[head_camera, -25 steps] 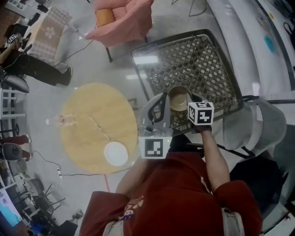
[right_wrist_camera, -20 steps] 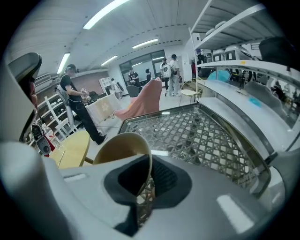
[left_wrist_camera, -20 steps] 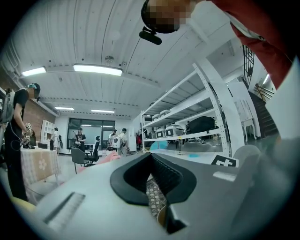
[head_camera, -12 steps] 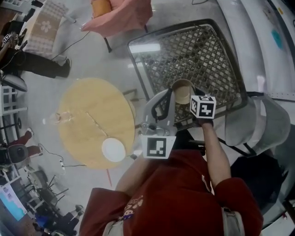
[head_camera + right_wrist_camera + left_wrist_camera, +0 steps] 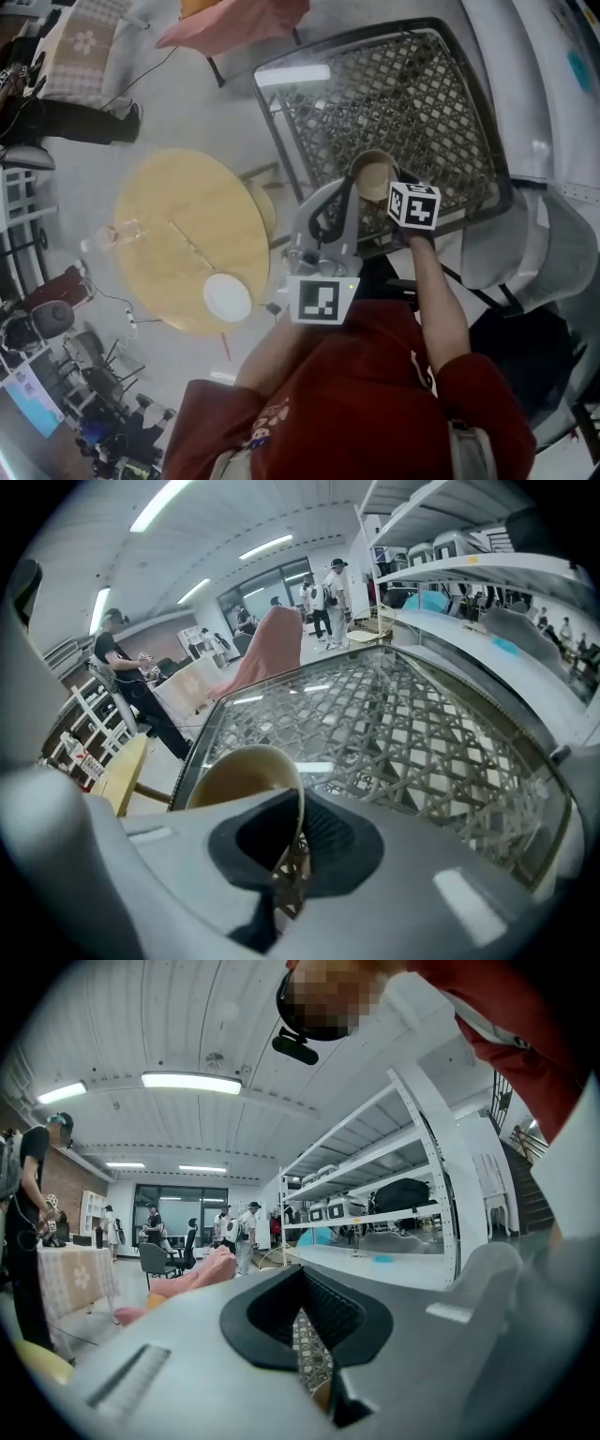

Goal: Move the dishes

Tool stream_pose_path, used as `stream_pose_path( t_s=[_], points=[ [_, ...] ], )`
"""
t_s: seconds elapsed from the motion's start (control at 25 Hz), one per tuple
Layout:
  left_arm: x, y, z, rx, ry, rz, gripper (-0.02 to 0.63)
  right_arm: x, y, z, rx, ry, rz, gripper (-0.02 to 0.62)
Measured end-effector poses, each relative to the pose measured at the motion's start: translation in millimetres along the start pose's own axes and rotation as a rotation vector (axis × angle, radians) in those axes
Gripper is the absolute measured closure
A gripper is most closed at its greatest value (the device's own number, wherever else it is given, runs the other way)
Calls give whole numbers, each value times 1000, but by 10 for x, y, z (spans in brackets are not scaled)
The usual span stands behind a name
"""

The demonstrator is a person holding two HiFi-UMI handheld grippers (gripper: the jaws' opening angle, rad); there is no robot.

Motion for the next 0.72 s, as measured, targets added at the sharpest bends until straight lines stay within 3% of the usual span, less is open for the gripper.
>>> stream_pose_path(
  t_s=[0.72],
  points=[
    [-125,-34,85,14,-37,-26,600,-123,4,170,19,-15,31,555]
  ],
)
Point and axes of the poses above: the fingertips, and each gripper's own axes: z forward along the fingers, y to its right, x out of its top, the point moved 4 cm from there along -z, backward along the fingers, and after that the axes turned 5 degrees about -x, right-handed, at the moved point
